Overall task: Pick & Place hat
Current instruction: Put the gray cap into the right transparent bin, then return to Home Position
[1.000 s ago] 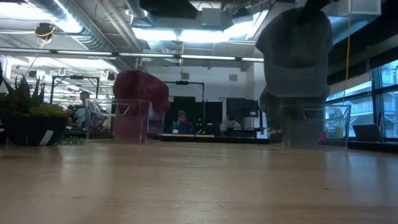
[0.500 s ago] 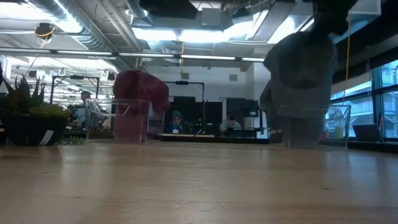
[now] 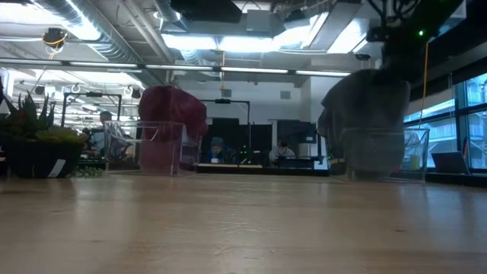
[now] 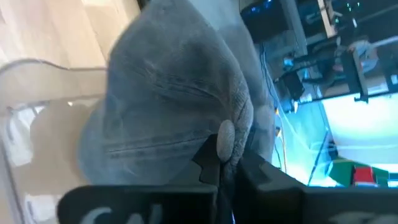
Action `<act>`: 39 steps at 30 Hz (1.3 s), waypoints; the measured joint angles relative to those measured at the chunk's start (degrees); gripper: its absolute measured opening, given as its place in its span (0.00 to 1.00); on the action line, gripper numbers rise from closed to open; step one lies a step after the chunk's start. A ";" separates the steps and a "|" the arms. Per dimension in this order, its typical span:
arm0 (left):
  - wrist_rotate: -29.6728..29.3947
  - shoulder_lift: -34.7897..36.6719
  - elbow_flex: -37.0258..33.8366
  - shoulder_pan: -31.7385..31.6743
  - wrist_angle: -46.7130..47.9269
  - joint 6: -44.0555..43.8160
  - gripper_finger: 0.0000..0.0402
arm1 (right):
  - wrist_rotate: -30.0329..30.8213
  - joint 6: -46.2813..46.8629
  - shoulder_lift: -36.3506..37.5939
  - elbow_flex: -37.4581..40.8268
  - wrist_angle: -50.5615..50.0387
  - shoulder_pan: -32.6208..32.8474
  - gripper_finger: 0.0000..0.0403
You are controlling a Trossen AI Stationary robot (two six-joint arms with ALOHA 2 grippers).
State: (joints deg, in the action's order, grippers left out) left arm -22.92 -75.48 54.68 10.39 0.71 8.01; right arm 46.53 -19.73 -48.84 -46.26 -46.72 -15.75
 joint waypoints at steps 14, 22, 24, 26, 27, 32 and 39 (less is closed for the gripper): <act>0.04 0.00 0.00 0.02 0.02 0.00 0.26 | 2.03 -5.55 -0.02 6.85 10.71 -5.27 0.06; 0.07 0.00 0.00 0.01 0.02 -0.84 0.27 | 1.93 -6.28 -0.02 6.84 10.69 -5.48 0.10; 0.05 0.00 0.00 0.00 0.02 -1.35 0.26 | 1.94 -6.18 -0.02 6.84 10.69 -5.48 0.17; 0.07 0.00 0.00 0.01 0.02 -1.36 0.26 | 1.94 -6.03 -0.02 6.85 10.69 -5.48 0.25; 0.06 0.00 0.00 0.00 0.02 -1.40 0.26 | 1.94 -5.66 -0.02 6.84 10.69 -5.48 0.29; 0.00 0.18 0.00 -0.52 0.88 -2.42 0.26 | 1.40 -1.65 -0.02 5.54 10.01 -5.48 0.48; -0.57 3.08 -0.04 -2.80 6.99 -4.89 0.27 | -2.67 5.84 0.11 -2.07 0.74 -5.40 0.55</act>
State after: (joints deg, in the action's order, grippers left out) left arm -23.48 -72.40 54.63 7.60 7.70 3.13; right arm 43.86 -13.89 -48.73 -48.33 -45.98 -21.15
